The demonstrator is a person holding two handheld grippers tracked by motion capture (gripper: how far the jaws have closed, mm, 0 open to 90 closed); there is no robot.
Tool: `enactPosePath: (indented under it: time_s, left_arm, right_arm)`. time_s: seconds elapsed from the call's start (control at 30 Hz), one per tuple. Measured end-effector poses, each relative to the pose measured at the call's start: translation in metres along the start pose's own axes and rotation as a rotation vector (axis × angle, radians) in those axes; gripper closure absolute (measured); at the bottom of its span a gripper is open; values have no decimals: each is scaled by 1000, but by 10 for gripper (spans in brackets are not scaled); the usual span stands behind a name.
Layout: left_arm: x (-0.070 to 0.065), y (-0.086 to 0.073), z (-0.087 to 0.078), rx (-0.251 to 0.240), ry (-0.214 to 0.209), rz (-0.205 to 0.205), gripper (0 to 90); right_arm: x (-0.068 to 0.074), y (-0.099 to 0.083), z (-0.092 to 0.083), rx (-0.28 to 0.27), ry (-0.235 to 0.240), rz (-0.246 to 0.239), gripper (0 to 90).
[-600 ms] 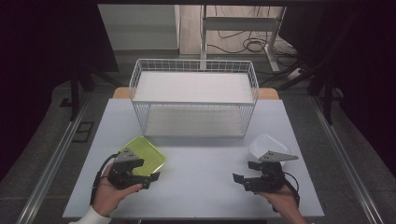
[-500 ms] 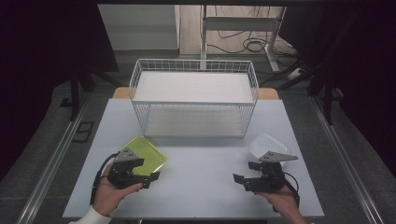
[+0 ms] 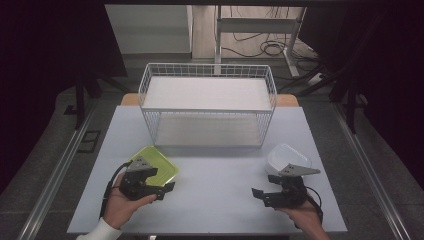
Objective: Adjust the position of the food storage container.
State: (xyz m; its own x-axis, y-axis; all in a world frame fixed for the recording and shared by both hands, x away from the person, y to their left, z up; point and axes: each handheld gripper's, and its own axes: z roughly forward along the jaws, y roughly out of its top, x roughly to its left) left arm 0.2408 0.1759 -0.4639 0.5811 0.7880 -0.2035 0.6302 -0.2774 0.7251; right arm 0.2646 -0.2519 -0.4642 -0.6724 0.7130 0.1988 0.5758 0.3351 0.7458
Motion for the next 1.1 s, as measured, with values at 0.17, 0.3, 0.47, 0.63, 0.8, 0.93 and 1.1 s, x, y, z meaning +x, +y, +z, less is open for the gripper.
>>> enactPosePath:
  time_s: [0.17, 0.3, 0.47, 0.63, 0.8, 0.93, 1.1]
  left_arm:
    - [-3, 0, -1, 0, -2, 16, 192]
    - [-5, 3, -2, -5, -6, 27, 191]
    - [-2, 5, -8, -15, -14, 21, 191]
    - [4, 7, -16, -20, -11, 7, 190]
    - [18, 15, -24, -22, 0, -11, 189]
    - [30, 20, -32, -33, 27, -28, 190]
    - [51, 29, -46, -20, 71, -51, 204]
  right_arm:
    - [1, 0, -2, 0, -12, -9, 176]
    - [2, -1, -3, 5, -21, -15, 176]
    - [5, -3, -5, 4, -31, -15, 177]
    - [7, -2, -5, -2, -33, -9, 177]
    - [5, -1, -3, -2, -43, -5, 177]
    - [5, -1, -2, 1, -43, -4, 177]
    - [7, -1, -1, 6, -38, -10, 176]
